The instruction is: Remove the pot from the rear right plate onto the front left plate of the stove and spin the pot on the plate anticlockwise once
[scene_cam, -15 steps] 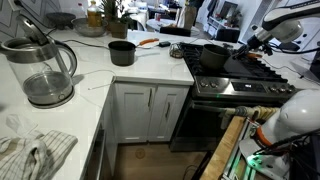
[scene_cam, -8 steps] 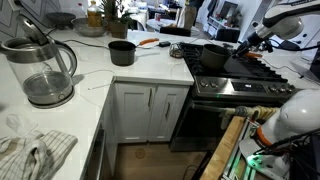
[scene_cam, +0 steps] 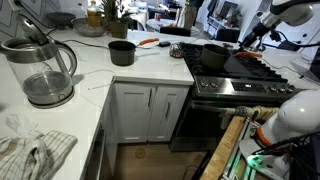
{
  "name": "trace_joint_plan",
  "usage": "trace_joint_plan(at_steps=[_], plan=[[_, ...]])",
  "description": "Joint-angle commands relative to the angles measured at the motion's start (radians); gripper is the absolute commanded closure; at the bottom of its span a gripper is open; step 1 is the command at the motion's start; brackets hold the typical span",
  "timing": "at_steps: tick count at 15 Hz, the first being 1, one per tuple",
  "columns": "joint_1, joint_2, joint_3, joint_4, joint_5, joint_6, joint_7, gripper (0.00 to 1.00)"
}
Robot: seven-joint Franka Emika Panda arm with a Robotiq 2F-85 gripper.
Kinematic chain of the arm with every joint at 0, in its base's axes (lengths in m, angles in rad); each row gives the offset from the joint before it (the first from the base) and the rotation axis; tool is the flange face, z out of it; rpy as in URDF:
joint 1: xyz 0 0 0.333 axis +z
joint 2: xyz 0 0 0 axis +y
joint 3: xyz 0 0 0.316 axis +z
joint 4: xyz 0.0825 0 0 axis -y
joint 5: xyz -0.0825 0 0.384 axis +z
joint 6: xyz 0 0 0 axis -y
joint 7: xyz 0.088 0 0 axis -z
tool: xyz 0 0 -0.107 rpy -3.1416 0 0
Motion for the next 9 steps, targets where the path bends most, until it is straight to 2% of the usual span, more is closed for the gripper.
trace_joint_plan(at_steps=[1,6,9], plan=[[-0.054,-0.063,0.080,0.041,-0.071,-0.154,0.175,0.00],[-0.080,-0.180,0.155,-0.001,-0.199,-0.229,0.358,0.00],[-0.073,-0.237,0.159,-0.043,-0.260,-0.259,0.418,0.00]])
